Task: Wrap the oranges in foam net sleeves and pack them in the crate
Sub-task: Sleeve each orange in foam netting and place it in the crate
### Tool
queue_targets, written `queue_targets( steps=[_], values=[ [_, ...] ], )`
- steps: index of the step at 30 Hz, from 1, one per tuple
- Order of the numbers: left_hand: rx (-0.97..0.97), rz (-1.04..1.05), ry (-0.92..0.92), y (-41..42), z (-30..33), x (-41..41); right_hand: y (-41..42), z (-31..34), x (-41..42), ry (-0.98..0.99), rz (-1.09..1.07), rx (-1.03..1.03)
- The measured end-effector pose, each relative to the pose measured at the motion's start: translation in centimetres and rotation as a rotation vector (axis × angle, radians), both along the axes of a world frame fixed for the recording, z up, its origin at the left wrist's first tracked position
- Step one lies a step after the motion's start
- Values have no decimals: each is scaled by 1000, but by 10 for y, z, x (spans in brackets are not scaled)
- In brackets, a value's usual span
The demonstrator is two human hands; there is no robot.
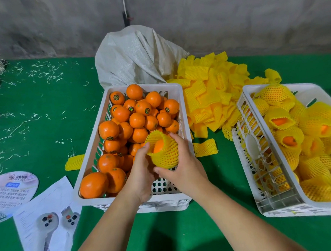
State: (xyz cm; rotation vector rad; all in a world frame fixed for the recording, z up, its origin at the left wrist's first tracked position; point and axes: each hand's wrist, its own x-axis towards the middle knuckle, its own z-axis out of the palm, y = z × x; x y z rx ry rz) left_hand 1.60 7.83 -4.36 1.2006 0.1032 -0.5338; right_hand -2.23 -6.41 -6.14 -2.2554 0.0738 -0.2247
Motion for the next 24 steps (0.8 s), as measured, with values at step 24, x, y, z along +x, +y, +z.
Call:
queue_targets(
  steps=[24],
  values=[
    [181,-54,-483,-3,-13,-7,-20,24,-10,241,226,436]
  ],
)
